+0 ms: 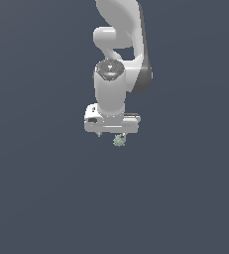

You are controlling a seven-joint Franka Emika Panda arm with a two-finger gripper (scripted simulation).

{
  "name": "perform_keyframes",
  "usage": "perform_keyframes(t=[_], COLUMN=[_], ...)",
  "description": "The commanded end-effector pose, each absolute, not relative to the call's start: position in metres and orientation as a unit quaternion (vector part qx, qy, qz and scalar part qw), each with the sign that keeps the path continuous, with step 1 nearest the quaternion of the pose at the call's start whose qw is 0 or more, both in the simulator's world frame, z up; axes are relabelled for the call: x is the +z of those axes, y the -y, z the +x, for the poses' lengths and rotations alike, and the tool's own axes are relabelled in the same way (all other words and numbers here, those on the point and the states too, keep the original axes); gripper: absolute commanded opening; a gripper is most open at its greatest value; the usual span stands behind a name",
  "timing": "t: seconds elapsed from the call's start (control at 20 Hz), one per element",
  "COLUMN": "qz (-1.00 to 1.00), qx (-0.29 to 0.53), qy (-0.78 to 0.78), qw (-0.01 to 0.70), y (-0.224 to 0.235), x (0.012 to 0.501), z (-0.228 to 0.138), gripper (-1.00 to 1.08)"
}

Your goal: Pick up the object and move it to a goal position.

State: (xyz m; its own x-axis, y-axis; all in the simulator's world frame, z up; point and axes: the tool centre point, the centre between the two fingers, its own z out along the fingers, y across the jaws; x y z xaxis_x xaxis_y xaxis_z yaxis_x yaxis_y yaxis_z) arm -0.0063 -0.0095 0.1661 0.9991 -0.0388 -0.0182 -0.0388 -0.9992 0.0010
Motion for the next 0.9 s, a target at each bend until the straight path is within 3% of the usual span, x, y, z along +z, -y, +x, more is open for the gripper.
perform_keyframes(t=[0.0,0.45,0.85], qz=[1.0,1.0,1.0], qx=[-0.009,-0.01,-0.009], qy=[0.019,0.019,0.011], qw=[0.0,0.017,0.015], y=[0.009,0.039,0.032], x=[0.166,0.168,0.161], z=[-0.006,-0.004,-0.008], gripper=[1.0,1.0,1.0])
